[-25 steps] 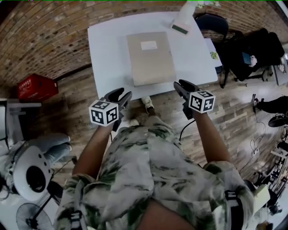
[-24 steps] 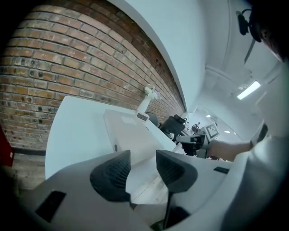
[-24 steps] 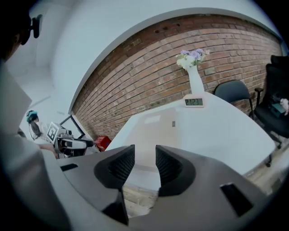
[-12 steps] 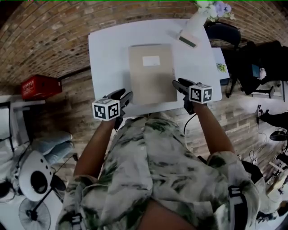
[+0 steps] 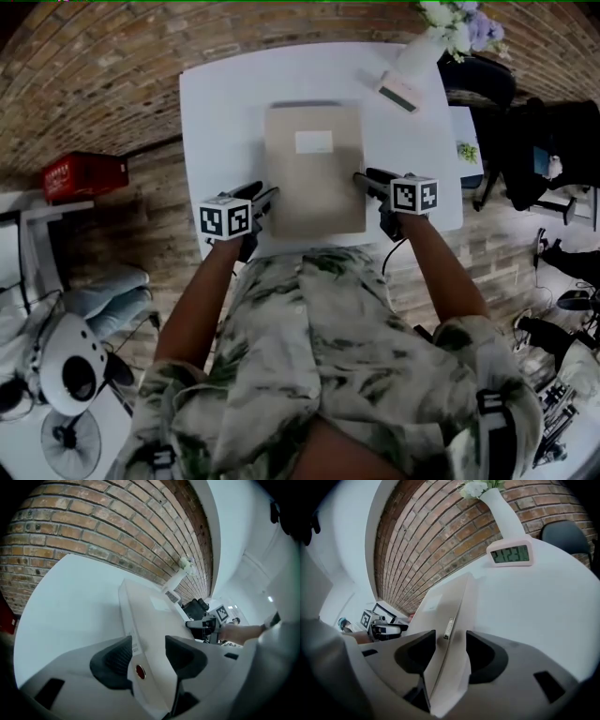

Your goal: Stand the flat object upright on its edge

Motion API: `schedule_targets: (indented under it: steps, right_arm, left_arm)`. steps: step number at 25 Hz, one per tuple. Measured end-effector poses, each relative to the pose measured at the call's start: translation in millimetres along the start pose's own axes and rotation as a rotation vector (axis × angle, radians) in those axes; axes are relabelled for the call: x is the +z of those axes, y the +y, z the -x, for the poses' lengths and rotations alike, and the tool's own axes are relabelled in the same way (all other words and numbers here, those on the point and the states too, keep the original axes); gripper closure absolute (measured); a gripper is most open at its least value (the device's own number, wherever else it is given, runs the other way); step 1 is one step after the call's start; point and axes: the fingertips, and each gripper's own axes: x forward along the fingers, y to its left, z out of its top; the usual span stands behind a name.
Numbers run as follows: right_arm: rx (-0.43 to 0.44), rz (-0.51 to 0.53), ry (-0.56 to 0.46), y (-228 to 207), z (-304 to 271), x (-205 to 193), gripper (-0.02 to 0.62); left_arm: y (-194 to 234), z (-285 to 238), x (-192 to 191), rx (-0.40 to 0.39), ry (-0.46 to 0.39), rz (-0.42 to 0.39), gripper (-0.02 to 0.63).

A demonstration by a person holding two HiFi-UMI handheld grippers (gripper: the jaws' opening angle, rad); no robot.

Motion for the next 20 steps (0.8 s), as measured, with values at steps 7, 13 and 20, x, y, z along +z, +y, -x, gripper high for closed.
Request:
schedule_targets:
  steps: [7, 13, 20]
  right_arm:
    - [0.049, -0.021, 0.057, -3.8, -8.8, 2.8, 0.371]
    - [0.059, -0.014, 0.092, -3.5, -12.7, 4.3, 0.38]
    - [0.04, -0.014, 0.103, -0.8, -10.8, 4.8, 0.4]
  left_arm:
    - [9.8, -25.3, 2.4, -0.007, 0.036, 0.05, 0.387]
    - [11.5, -32.7, 1.8, -0.037, 0.045, 0.095, 0.383]
    - [10.5, -30.8, 1.9, -0.023, 0.059, 0.089, 0.383]
